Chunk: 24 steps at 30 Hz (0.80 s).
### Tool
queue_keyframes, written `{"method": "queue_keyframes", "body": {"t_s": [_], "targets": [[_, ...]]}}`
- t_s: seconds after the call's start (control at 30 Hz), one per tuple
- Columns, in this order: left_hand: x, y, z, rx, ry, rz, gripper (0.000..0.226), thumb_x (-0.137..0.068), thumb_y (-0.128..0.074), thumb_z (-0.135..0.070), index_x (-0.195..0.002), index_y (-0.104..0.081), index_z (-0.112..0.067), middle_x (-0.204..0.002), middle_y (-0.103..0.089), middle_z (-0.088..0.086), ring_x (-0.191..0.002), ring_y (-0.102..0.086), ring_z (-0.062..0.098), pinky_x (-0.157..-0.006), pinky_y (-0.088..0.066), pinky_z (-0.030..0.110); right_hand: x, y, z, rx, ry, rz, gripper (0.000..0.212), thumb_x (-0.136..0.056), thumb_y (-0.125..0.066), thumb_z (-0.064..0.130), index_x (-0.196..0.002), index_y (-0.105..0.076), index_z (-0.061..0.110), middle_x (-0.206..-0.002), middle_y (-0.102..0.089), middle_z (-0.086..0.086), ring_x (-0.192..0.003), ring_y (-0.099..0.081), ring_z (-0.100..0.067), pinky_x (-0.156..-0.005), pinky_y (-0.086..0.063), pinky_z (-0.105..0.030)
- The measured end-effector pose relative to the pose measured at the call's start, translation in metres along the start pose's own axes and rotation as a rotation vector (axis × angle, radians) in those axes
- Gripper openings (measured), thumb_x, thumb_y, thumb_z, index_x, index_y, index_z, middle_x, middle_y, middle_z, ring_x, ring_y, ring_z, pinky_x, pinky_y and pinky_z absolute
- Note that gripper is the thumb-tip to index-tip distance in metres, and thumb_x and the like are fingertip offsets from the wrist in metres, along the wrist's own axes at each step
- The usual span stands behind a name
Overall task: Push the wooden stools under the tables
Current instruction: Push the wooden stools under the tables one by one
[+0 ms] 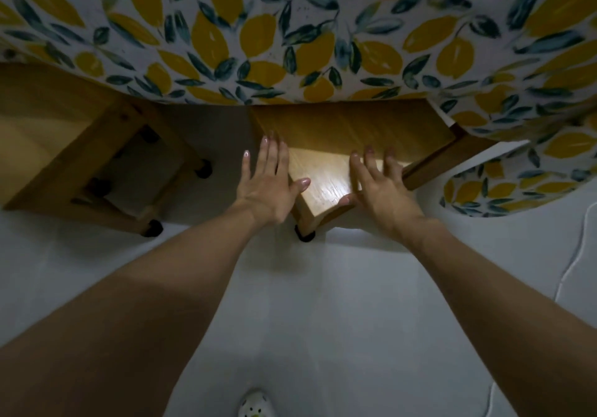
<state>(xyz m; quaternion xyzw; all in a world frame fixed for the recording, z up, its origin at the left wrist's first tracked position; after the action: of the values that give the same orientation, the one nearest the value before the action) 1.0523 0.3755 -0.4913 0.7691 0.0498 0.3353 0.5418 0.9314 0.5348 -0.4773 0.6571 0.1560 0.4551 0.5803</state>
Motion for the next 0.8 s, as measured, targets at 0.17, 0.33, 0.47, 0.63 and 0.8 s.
{"method": "queue_keyframes", "body": {"t_s": [0.17,0.33,0.47,0.63,0.8], "targets": [[-0.006,0.001,0.002,0.014,-0.002,0.001,0.080,-0.094,-0.012,-0.061,-0.145,0.026,-0.013,-0.153,0.035,0.005,-0.139,0.033,0.018,-0.116,0.015,0.050,-0.006,0.000,-0.001,-0.019,-0.027,0.020,0.081,-0.098,-0.048,0.042,-0.154,0.005,0.017,-0.163,0.006,-0.013,-0.146,0.008,-0.047,-0.117,-0.007,-0.059],[-0.008,0.003,0.002,0.018,-0.008,0.000,0.081,-0.094,-0.013,-0.060,-0.145,0.027,-0.011,-0.153,0.036,0.006,-0.140,0.033,0.019,-0.117,0.014,0.049,-0.002,0.005,0.000,0.003,-0.031,-0.027,0.084,-0.093,-0.041,0.057,-0.155,-0.001,0.016,-0.164,-0.001,-0.012,-0.147,0.001,-0.044,-0.117,-0.016,-0.056],[-0.009,0.003,0.002,0.038,-0.007,-0.003,0.080,-0.095,-0.014,-0.058,-0.145,0.026,-0.010,-0.153,0.034,0.008,-0.141,0.031,0.021,-0.113,0.017,0.046,-0.002,0.003,0.001,0.038,-0.035,-0.033,0.086,-0.085,-0.048,0.058,-0.152,-0.025,0.009,-0.158,-0.026,-0.020,-0.142,-0.020,-0.049,-0.113,-0.028,-0.059],[-0.010,0.004,0.004,0.037,-0.011,0.023,0.078,-0.097,-0.017,-0.055,-0.145,0.026,-0.011,-0.153,0.035,0.007,-0.141,0.031,0.021,-0.110,0.020,0.045,-0.005,-0.001,-0.001,0.018,-0.033,-0.038,0.085,-0.078,-0.047,0.059,-0.143,-0.043,0.005,-0.147,-0.044,-0.024,-0.132,-0.038,-0.053,-0.103,-0.039,-0.061],[-0.010,0.020,0.028,-0.035,-0.144,0.101,0.067,-0.099,-0.012,-0.050,-0.148,0.022,-0.018,-0.155,0.032,0.000,-0.140,0.033,0.019,-0.112,0.019,0.052,-0.003,0.009,-0.002,-0.238,-0.062,-0.065,0.083,-0.085,-0.057,0.060,-0.152,-0.027,0.020,-0.163,-0.017,-0.006,-0.148,-0.006,-0.038,-0.116,-0.020,-0.052]]}}
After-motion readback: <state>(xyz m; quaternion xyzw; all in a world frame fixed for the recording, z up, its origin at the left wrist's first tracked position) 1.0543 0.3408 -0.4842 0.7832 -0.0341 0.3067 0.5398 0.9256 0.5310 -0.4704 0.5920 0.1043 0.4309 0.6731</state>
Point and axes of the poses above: each hand's wrist, its own x-axis away from the middle knuckle, its own y-axis out of the back of the hand, z = x × y, the point moved 2 cm from there along -x, towards the middle knuckle
